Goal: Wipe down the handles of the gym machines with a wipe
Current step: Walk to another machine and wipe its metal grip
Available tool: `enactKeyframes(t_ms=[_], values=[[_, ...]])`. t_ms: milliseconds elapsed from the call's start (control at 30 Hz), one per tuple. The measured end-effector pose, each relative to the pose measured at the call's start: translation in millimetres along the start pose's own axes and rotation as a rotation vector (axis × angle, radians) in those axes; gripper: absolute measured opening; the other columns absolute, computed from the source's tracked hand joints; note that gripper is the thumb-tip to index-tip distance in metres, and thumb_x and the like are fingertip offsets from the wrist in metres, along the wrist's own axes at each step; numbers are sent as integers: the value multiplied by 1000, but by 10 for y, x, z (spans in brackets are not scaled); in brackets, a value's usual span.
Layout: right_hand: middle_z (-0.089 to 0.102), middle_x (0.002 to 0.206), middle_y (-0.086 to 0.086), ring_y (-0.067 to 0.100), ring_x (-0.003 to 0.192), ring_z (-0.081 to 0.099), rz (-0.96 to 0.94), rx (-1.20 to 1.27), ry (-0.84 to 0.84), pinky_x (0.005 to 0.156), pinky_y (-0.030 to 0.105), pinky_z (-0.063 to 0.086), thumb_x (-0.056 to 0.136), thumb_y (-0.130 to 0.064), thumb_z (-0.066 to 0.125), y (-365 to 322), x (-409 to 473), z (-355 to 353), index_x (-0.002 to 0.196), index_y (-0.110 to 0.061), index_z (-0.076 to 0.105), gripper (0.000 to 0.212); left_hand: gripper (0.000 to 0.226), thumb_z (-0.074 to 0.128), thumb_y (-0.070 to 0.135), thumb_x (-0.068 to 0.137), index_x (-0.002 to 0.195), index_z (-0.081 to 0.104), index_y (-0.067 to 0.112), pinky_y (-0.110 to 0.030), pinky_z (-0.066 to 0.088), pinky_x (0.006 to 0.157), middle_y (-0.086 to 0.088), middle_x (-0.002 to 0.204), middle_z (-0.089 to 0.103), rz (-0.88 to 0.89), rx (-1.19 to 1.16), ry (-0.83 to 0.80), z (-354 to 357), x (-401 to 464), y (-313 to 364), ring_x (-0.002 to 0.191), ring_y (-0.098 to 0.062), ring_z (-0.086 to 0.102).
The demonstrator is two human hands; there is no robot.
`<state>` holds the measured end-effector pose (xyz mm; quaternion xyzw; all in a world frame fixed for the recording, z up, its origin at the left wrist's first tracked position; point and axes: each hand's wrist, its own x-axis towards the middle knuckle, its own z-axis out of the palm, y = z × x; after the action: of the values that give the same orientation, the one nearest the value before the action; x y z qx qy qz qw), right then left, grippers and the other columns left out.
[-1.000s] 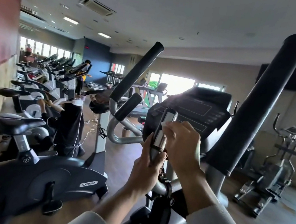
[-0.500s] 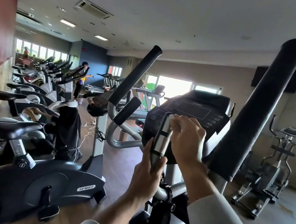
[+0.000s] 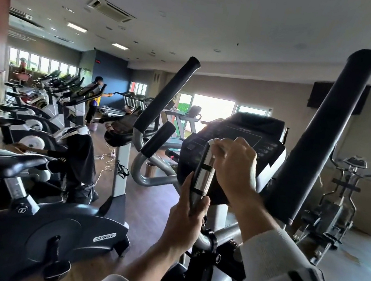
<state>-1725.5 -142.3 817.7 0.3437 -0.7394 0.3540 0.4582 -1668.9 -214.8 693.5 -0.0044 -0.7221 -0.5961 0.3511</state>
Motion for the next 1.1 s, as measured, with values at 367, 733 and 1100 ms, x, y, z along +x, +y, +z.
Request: enactKeyframes(t_ms=[367,733,1100], values=[[51,75,-2,13,60,55,-56,-48,-108,55,10,38,88,-20,69,-39,-129,-30,94,-15,76,11,58,51,34,98,145,23,53,-17,46,52,-1,78,67,-15,2,14,13,-10,9,56,-5,58],[51,78,-8,8,63,59,-21,22,-43,64,13,49,87,-19,70,-66,-532,38,95,-17,76,11,58,53,36,97,140,23,61,-15,41,50,-2,79,67,-35,-19,7,2,-4,34,52,-3,58],[64,74,6,11,62,55,144,98,134,62,-7,33,85,-11,71,-43,-280,73,86,-11,75,3,58,52,37,98,144,21,54,-17,42,47,-6,80,71,-36,23,33,19,-2,19,55,-11,60]])
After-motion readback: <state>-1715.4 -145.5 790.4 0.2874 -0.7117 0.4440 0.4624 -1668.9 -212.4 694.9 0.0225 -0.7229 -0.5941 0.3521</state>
